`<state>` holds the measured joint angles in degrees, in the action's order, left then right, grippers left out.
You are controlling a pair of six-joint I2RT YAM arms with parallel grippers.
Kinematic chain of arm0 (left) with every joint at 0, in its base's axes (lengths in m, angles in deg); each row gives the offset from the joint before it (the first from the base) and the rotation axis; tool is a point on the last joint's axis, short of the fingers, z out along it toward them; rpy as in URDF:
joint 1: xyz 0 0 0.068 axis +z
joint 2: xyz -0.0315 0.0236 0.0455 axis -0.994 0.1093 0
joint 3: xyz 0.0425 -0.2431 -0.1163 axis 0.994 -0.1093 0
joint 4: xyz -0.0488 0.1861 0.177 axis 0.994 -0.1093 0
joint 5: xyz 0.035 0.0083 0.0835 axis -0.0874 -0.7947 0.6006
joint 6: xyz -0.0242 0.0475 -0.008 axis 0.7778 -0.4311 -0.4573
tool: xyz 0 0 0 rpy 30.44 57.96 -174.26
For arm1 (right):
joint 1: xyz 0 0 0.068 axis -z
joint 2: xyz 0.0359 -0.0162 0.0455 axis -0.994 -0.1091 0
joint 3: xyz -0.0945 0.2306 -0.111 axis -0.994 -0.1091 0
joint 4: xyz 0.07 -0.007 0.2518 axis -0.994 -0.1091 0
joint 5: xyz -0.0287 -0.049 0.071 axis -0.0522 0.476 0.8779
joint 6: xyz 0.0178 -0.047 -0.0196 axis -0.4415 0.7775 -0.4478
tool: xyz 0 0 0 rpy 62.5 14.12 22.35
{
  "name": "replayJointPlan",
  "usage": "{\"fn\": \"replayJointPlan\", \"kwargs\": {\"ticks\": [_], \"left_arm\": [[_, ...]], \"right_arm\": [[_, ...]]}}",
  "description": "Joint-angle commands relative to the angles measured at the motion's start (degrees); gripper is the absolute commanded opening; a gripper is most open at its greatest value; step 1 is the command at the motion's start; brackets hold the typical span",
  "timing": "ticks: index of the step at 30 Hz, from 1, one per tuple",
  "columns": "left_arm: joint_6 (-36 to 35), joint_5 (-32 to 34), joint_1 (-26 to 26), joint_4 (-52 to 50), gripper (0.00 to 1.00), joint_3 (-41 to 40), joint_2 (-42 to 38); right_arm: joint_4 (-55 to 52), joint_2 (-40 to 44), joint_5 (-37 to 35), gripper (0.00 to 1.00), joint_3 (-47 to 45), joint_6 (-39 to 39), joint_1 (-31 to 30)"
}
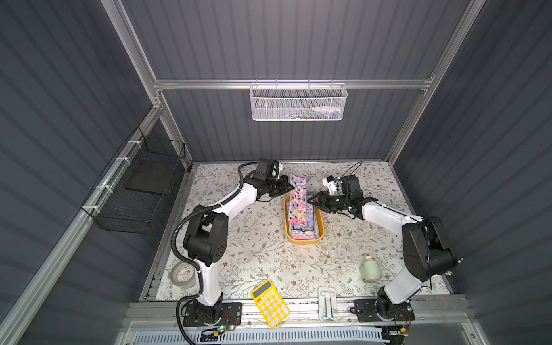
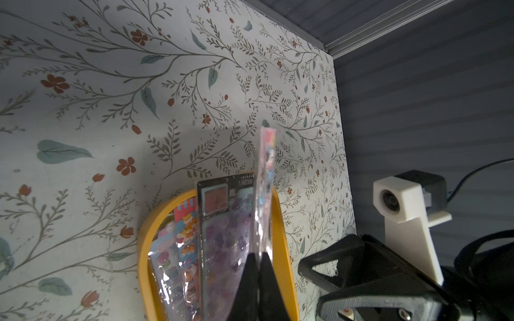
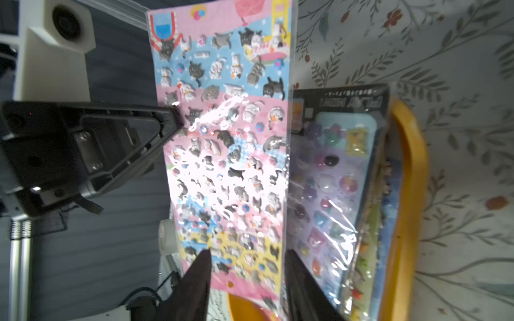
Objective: Take the stickers out of the storage box
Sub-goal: Pick up the sticker from the storage box.
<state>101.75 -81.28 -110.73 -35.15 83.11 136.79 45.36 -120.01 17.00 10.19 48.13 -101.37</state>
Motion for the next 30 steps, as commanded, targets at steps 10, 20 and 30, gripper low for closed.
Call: {"fn": "replayJointPlan", "kwargs": {"ticks": [10,20,30], "left_arm": [[-4.56,-0.16,-0.19,-3.80,0.00,6.11,-2.32],[-10.18,0.71,0.11,5.05,0.00,1.30,-10.20],[-3.93,-18.80,1.87,14.72,0.00,3.23,-7.59]], "right_arm": [[-11.98,8.98,-12.11,0.63,3.00,9.88,1.93],[-11.62,15.60,-9.74,0.65,5.10,13.02,3.21],[-2.86,14.47,3.19,0.49,6.86,6.64,3.21]]}}
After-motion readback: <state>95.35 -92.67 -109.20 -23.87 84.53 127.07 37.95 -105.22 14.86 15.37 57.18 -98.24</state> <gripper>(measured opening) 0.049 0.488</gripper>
